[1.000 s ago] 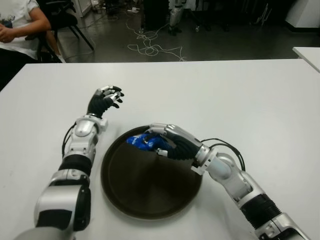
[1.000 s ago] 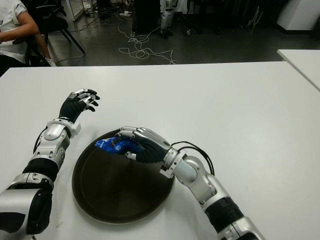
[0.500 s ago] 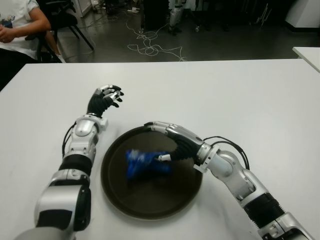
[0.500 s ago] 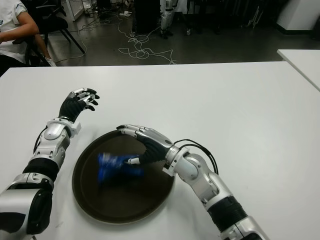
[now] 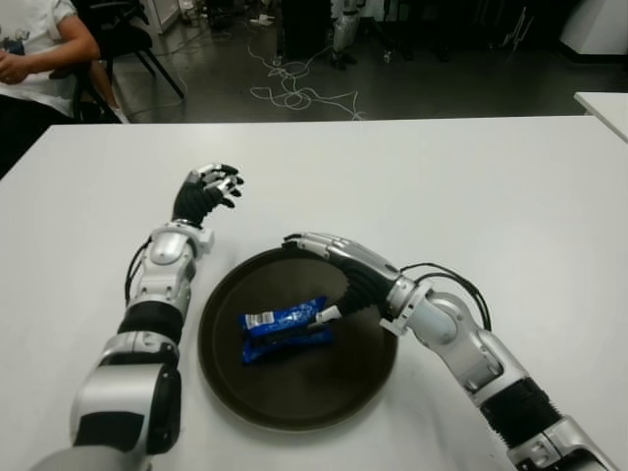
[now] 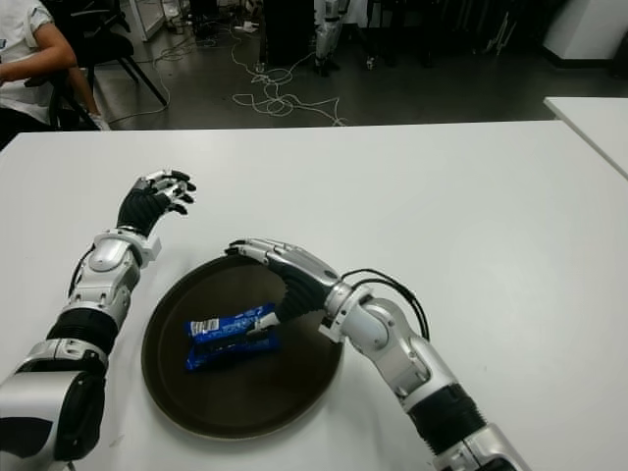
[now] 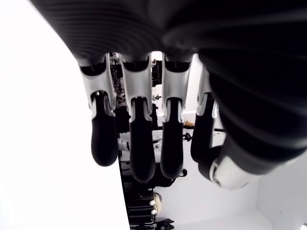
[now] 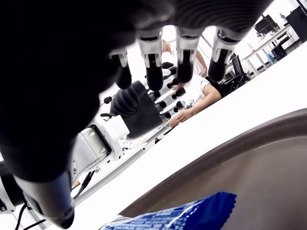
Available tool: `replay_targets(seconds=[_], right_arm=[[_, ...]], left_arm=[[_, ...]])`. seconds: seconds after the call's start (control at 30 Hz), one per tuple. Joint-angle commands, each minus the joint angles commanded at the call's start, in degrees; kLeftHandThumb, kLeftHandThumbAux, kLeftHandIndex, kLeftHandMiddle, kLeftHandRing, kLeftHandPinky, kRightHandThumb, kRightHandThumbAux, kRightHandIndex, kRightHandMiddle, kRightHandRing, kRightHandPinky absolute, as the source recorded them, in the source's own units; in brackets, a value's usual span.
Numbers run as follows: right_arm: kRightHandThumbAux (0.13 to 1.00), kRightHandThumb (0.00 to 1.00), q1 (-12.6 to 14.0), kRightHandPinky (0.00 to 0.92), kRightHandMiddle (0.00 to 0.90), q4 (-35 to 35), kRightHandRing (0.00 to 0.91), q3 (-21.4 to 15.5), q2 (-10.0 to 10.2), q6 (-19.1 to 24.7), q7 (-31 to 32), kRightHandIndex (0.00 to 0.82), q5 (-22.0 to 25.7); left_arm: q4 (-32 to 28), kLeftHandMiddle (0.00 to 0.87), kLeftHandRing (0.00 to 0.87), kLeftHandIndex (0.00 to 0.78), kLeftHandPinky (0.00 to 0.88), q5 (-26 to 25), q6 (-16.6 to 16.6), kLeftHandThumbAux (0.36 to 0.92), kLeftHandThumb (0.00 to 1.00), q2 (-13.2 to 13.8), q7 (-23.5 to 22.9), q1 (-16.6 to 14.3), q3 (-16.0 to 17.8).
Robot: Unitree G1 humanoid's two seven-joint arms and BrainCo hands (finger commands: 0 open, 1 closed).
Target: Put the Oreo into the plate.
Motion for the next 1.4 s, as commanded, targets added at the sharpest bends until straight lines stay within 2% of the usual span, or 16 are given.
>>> replay_targets(seconds=[0.4,0.53,0.67,0.73,0.93,1.03,1.13,1.2,1.3,1.37,1.4], right_arm=[[0.73,0.0,-0.3,0.036,0.041,-1.0,0.043,-1.0,-0.2,1.0,-0.3,0.044,0.5],[0.714,0.0,-1.9,0.046,0.055,0.2,0.056,-3.7,-1.1,0.7,-1.2,0.052,1.9],[0.708,0.0,-4.8,0.047,0.066,2.9,0.06,-6.7,-2.1,0.4,-2.2,0.059,2.8],[0.713,0.0,-7.0,0.049,0.075,6.7,0.063,-8.3,-2.4,-1.1,-4.2,0.064,3.3],[0.723,0.0,-14.6,0.061,0.087,26.5,0.076,-13.3,-5.8,-8.8,-9.8,0.075,5.8],[0.723,0.0,-19.5,0.062,0.092,36.5,0.083,-15.2,-8.5,-9.0,-12.9,0.078,5.6],[0.727,0.0,-23.0,0.073,0.108,43.2,0.099,-16.2,-9.9,-7.7,-15.6,0.092,5.2],[0.732,0.0,-24.9,0.089,0.122,47.8,0.113,-16.8,-10.0,-6.6,-17.2,0.104,5.6],[0.744,0.0,-27.3,0.14,0.151,55.4,0.148,-18.2,-9.0,-4.2,-18.5,0.128,7.2],[0.748,0.0,-28.0,0.189,0.174,59.3,0.179,-20.0,-8.4,-2.6,-17.8,0.146,9.2],[0.749,0.0,-28.4,0.201,0.179,59.9,0.186,-22.2,-7.5,-1.0,-16.2,0.15,12.0]], left_arm=[[-1.0,0.463,0.494,0.418,0.535,-0.9,0.0,0.674,0.833,-0.4,-0.6,0.4,0.2],[-0.8,0.463,0.489,0.418,0.535,-0.5,0.0,0.673,0.833,-0.3,0.1,0.4,-0.2],[-0.4,0.463,0.49,0.418,0.541,-0.3,-0.3,0.673,0.833,-0.3,0.3,0.3,-0.3],[-0.3,0.462,0.49,0.419,0.544,-0.2,-0.5,0.673,0.833,-0.2,0.3,0.2,-0.5],[-0.8,0.463,0.497,0.418,0.57,0.2,-0.4,0.674,0.833,0.0,0.1,0.3,-0.9],[-0.8,0.466,0.506,0.418,0.577,0.3,-0.4,0.673,0.833,0.2,-0.3,0.3,-1.2],[-0.5,0.467,0.512,0.418,0.582,0.0,-0.6,0.673,0.834,0.2,-0.6,0.3,-0.9],[-0.1,0.467,0.514,0.418,0.586,-0.2,-0.9,0.673,0.834,0.3,-0.8,0.3,-0.8],[0.7,0.467,0.516,0.418,0.58,-0.3,-1.3,0.673,0.834,0.4,-1.0,0.1,-0.7],[1.2,0.467,0.516,0.418,0.574,-0.2,-1.4,0.673,0.834,0.5,-1.0,-0.1,-0.7],[1.4,0.467,0.517,0.418,0.574,-0.2,-1.5,0.673,0.834,0.6,-1.2,-0.2,-0.7]])
